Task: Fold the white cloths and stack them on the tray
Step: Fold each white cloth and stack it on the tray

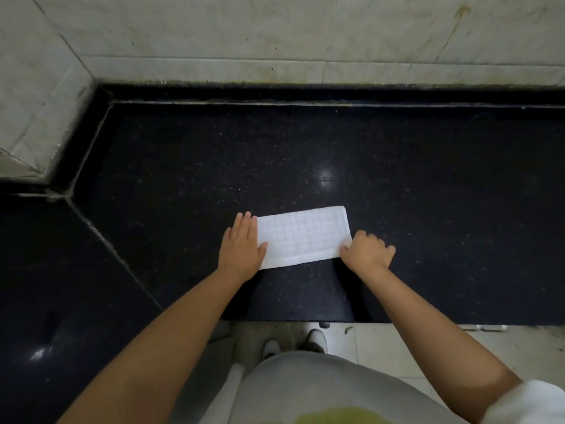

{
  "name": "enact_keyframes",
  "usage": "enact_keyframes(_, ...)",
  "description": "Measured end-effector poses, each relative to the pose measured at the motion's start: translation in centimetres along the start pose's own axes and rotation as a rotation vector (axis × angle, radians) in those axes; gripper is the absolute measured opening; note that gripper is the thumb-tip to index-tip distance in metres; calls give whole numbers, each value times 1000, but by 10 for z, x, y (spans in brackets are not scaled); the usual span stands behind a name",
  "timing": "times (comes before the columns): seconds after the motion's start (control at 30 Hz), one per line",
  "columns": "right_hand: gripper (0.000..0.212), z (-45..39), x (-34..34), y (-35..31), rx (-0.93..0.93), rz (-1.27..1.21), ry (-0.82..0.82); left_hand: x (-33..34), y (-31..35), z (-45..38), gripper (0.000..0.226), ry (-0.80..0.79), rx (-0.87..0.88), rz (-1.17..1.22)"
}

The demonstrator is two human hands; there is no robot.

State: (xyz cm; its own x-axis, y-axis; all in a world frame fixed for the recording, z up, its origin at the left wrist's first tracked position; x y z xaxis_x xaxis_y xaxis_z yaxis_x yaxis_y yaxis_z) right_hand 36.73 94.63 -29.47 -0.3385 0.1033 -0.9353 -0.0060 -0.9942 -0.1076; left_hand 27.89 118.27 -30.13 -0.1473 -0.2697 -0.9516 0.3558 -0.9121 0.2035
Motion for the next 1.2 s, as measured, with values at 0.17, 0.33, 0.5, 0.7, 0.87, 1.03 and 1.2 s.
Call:
enact_keyframes(0.17,26,-7,7,-3,117,-6,-90,28,-5,-6,67,-156,-14,-140)
enact_keyframes(0.33,8,-6,8,-9,89,-172,-112,30,-7,-4,67,-142,-16,-144)
enact_keyframes(0.5,28,-2,-17,-26,-37,-655,32,28,-8,-4,67,-161,-9,-105)
enact_keyframes(0.7,27,38,-53,-104,-336,-762,154,-18,-56,9,63,23,-111,9)
enact_keyframes(0.87,5,70,6,-178,-564,-514,8,-9,-102,55,63,44,-224,61)
enact_keyframes(1.03,16,80,48,-186,-712,-255,7,4,-118,89,77,-8,-230,55)
enact_keyframes(1.2,20,69,45,-177,-717,-236,-42,0,-111,84,63,-12,-193,56)
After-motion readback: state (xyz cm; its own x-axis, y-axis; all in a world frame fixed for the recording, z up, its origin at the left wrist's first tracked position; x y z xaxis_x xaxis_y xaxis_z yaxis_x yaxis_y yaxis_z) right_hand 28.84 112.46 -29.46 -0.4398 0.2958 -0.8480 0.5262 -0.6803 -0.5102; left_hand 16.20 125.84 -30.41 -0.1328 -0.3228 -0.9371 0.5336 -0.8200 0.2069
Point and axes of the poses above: each hand's wrist, its own z-axis away from the middle knuckle, its own x-axis out of the palm, y = z × x, the point moved 9 cm from there along -z, towards the middle knuckle, and after that the axes turned 4 degrees about y, right-handed, at the moved point
